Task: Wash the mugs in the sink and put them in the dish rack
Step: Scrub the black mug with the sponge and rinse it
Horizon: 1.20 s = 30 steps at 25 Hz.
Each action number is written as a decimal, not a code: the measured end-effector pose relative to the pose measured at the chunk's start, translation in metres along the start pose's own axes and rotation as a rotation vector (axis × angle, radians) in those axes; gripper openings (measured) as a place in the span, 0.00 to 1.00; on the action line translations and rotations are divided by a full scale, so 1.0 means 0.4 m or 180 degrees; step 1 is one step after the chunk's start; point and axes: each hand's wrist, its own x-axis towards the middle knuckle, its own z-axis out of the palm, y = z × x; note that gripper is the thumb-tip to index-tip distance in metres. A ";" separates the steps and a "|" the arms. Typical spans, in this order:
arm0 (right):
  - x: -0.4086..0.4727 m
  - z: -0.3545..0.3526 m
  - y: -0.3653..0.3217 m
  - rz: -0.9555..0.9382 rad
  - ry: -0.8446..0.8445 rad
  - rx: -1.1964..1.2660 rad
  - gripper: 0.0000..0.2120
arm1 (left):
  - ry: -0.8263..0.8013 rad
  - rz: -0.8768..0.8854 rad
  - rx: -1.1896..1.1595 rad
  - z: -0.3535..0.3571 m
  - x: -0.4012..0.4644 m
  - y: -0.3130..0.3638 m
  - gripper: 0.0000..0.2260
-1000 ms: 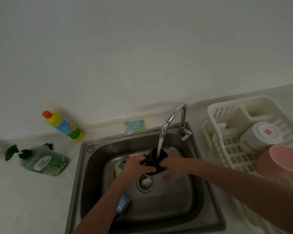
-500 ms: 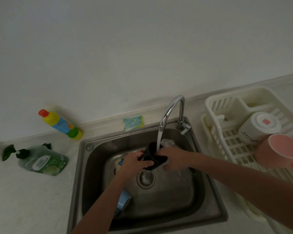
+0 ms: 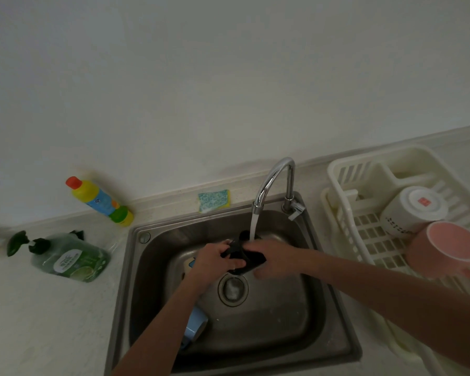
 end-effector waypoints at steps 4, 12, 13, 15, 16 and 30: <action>0.001 -0.022 0.008 0.0039 -0.0334 -0.0213 0.17 | 0.0015 -0.0001 0.0025 0.003 0.014 -0.002 0.15; 0.005 -0.047 0.008 -0.0023 -0.0661 -0.0263 0.18 | -0.0039 -0.0041 -0.0288 -0.003 0.019 0.003 0.15; 0.006 -0.046 0.002 -0.0040 -0.0662 -0.0261 0.19 | -0.0043 -0.0031 -0.0290 -0.003 0.020 0.000 0.14; 0.004 -0.063 0.001 -0.0029 -0.0307 0.0022 0.24 | -0.0068 0.0007 -0.0327 -0.005 0.015 0.009 0.11; 0.008 -0.068 0.011 -0.0010 -0.0209 0.0152 0.26 | -0.0088 0.0039 -0.0316 -0.007 0.013 0.011 0.10; 0.003 -0.029 -0.010 -0.0054 -0.0169 0.0170 0.21 | 0.0042 0.0068 -0.0316 -0.006 -0.025 0.009 0.11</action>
